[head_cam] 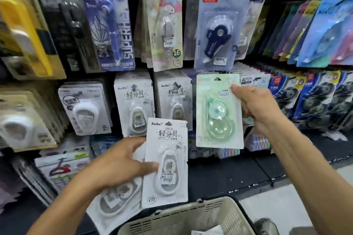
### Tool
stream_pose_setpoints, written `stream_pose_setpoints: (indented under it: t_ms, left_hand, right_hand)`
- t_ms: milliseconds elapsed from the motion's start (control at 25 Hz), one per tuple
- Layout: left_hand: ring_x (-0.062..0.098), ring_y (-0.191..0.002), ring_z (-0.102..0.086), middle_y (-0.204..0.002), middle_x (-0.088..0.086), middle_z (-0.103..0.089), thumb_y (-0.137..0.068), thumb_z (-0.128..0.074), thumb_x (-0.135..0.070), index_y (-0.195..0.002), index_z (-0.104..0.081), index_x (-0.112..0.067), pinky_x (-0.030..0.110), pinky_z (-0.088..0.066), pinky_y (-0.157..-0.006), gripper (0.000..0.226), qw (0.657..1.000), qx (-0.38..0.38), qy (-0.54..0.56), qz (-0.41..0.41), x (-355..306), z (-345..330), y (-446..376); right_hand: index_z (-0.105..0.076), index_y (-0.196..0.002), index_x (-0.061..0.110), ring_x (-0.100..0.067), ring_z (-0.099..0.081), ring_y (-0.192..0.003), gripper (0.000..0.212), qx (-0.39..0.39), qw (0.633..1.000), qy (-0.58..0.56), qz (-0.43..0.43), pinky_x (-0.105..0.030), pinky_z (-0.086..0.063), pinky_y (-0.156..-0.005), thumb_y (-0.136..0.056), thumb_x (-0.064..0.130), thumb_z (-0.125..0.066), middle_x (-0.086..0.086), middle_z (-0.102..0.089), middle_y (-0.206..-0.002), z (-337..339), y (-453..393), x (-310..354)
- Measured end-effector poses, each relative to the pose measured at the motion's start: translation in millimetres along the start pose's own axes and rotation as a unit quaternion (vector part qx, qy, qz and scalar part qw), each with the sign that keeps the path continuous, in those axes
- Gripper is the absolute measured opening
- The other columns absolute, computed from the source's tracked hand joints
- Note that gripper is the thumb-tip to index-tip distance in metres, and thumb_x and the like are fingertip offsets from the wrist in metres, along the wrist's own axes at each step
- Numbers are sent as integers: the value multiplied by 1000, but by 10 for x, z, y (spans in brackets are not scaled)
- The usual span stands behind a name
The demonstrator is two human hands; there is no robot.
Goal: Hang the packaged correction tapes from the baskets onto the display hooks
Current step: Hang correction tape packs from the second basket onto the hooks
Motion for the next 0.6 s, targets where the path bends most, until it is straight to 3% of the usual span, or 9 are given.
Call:
stream_pose_setpoints:
  t_ms: [80,160,280,360,400,440,480,520,600]
  left_hand:
    - [4,-86,-76,-102,-19,-78,-86,-80,-16,-109,-70,-36,26,-59,-72,33,998,-40,41,-5,-55,37,1]
    - [8,-87,-77,-99,-17,-79,-85,-79,-11,-107,-70,-33,29,-61,-78,32,994,-50,93,2,-78,51,-24]
    - [21,-92,-78,-105,-4,-80,-82,-80,-15,-117,-68,-26,46,-59,-89,38,991,-42,123,24,-35,34,-45]
    - [23,-92,-78,-105,-1,-80,-83,-79,-16,-117,-68,-26,48,-59,-89,36,989,-48,136,34,-12,26,-58]
    - [24,-92,-78,-104,-1,-80,-85,-79,-15,-116,-69,-26,48,-59,-90,35,988,-51,144,34,-15,22,-66]
    - [23,-92,-78,-104,-2,-80,-85,-80,-15,-115,-69,-27,47,-59,-90,34,987,-56,149,33,-8,25,-78]
    - [22,-92,-78,-103,-2,-81,-85,-80,-15,-115,-70,-27,47,-59,-90,34,986,-61,150,32,1,30,-90]
    - [22,-91,-79,-103,-2,-81,-85,-81,-16,-115,-70,-27,46,-60,-89,34,985,-70,152,30,15,40,-105]
    - [24,-90,-79,-101,0,-81,-84,-81,-14,-115,-71,-25,47,-61,-87,33,982,-86,168,26,22,60,-133]
  right_hand:
    - [-43,-35,20,-11,-28,-32,65,-13,997,72,6,-15,-25,-36,-92,26,-74,5,-37,-38,20,-89,72]
    - [-35,-41,22,-15,-24,-37,64,-18,992,126,7,-15,-27,-39,-89,30,-78,0,-31,-45,73,-147,72]
    - [-47,-50,18,-15,-31,-37,52,-41,982,182,-8,-26,-40,-51,-90,36,-75,1,-41,-47,21,-213,7]
    - [-66,-83,13,-17,-53,-53,28,-89,958,274,7,-38,-53,-67,-95,38,-68,2,-61,-63,-85,-169,46]
    - [-64,-105,14,-18,-59,-66,26,-104,950,294,27,-41,-54,-73,-96,39,-66,3,-64,-75,-163,-87,97]
    - [-58,-118,19,-17,-62,-76,32,-81,956,279,49,-41,-54,-76,-96,42,-64,4,-65,-85,-289,5,106]
    - [-57,-120,27,-16,-65,-82,35,-7,973,225,59,-40,-55,-76,-94,48,-65,4,-67,-94,-480,133,56]
    - [-60,-118,34,-13,-69,-85,35,108,981,152,48,-33,-58,-73,-89,53,-69,4,-71,-102,-735,320,-38]
    - [-62,-115,45,-8,-74,-93,43,309,950,51,-3,-21,-59,-68,-77,49,-83,3,-76,-111,-1178,785,-270]
Point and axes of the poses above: each hand's wrist, its own y-axis away from the middle knuckle, its own z-axis out of the back of the hand, x = y × z, the point moved 8 cm from there along -y, towards the middle knuckle
